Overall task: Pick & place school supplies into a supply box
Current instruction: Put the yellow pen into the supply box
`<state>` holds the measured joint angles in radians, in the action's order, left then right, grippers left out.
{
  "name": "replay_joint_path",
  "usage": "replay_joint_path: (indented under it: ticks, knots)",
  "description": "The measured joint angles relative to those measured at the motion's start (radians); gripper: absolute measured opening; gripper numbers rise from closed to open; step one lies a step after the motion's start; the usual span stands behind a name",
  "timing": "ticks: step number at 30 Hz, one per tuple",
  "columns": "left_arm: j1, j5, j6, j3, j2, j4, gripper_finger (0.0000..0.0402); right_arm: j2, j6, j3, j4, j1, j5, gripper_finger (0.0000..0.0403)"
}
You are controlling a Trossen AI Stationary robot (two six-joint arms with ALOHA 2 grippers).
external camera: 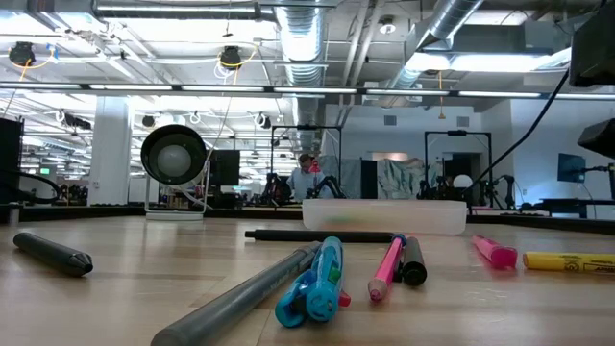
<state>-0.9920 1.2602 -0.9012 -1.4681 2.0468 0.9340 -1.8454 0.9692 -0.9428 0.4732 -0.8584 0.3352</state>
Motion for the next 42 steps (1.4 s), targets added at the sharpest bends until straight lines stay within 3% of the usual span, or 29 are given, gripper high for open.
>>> replay_joint_path:
  ticks: [11, 21, 32, 42]
  knots:
    - [0.000, -0.001, -0.005, 0.000, 0.000, -0.001, 0.0080, -0.038, -0.084, -0.102, 0.190, -0.058, 0.201, 0.0002]
    - [0.000, -0.002, -0.006, 0.000, 0.000, -0.006, 0.0080, -0.191, -0.081, -0.317, 0.550, -0.032, 0.373, 0.0005]
    - [0.000, -0.002, -0.005, 0.000, 0.000, -0.005, 0.0080, -0.159, -0.104, -0.339, 0.569, 0.037, 0.285, 0.0001]
    - [0.000, -0.016, -0.003, 0.000, 0.000, 0.000, 0.0080, 0.043, -0.309, -0.339, 0.411, 0.009, 0.264, 0.0000]
